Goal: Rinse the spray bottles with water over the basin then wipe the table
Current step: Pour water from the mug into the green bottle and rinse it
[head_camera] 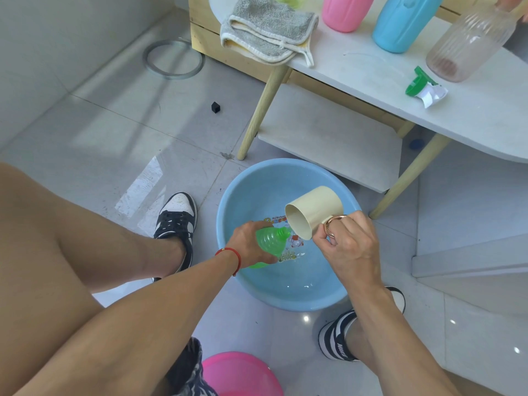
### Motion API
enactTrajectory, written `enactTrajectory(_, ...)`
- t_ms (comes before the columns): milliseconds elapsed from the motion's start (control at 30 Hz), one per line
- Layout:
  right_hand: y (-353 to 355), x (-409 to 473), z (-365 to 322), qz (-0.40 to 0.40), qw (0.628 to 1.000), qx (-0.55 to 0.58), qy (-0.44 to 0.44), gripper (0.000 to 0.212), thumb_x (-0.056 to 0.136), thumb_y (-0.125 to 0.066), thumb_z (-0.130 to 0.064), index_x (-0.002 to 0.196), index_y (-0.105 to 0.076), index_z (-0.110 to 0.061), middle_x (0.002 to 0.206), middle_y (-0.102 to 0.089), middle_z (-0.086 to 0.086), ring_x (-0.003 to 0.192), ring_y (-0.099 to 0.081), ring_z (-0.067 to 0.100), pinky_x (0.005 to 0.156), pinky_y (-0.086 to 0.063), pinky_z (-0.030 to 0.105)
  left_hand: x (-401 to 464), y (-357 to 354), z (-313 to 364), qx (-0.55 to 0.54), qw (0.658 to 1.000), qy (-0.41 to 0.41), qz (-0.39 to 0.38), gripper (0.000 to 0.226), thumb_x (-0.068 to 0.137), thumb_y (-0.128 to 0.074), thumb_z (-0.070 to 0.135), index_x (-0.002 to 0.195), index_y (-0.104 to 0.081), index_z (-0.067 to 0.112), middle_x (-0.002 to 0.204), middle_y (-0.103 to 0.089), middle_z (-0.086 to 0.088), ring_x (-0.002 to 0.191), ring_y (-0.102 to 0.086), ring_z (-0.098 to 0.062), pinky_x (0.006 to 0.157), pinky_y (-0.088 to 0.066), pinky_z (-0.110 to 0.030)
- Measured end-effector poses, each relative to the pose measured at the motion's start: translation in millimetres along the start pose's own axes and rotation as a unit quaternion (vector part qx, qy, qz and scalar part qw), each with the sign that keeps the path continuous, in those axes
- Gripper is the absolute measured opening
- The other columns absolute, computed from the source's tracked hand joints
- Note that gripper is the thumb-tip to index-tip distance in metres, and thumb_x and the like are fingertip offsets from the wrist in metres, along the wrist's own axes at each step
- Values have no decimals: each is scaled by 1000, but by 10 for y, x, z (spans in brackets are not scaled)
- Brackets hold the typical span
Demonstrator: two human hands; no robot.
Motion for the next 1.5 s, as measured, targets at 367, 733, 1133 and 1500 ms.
enactTrajectory(367,56,36,-42,9,999,-10,33,36,86,-67,-5,58,-45,-12,58,-41,4,60,-46,29,53,-42,42,13,-32,57,-26,1000,-8,-3,91,61,-96,35,142,-56,34,143,-54,5,135,-47,-17,107,-43,-31)
enactTrajectory(733,92,60,22,29,999,9,-18,37,87,-69,-6,58,-45,-13,58,-44,2,64,-48,28,59,-43,34,10,15,99,-41,999,-13,12,87,60,-97,35,138,-59,34,132,-57,6,127,-50,-15,96,-44,-27)
enactTrajectory(1133,-82,68,457,-283,952,-110,-37,31,82,-75,-10,57,-57,-11,55,-53,6,70,-53,32,60,-39,40,22,113,262,-100,994,2,40,78,61,-96,30,131,-62,32,122,-59,10,115,-55,-12,92,-48,-28)
enactTrajectory(1500,657,757,826,-228,971,-57,-49,39,95,-57,-29,58,-50,-17,59,-50,-1,66,-51,26,52,-41,33,45,412,780,-173,985,15,-6,89,40,-97,45,123,-63,43,120,-66,8,102,-70,-20,76,-64,-45)
Point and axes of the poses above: each hand's wrist, its own x-axis towards the middle knuckle, its own y-axis out of the back of the hand, z = x × y, the point moved 3 cm from there along x, towards the middle knuckle
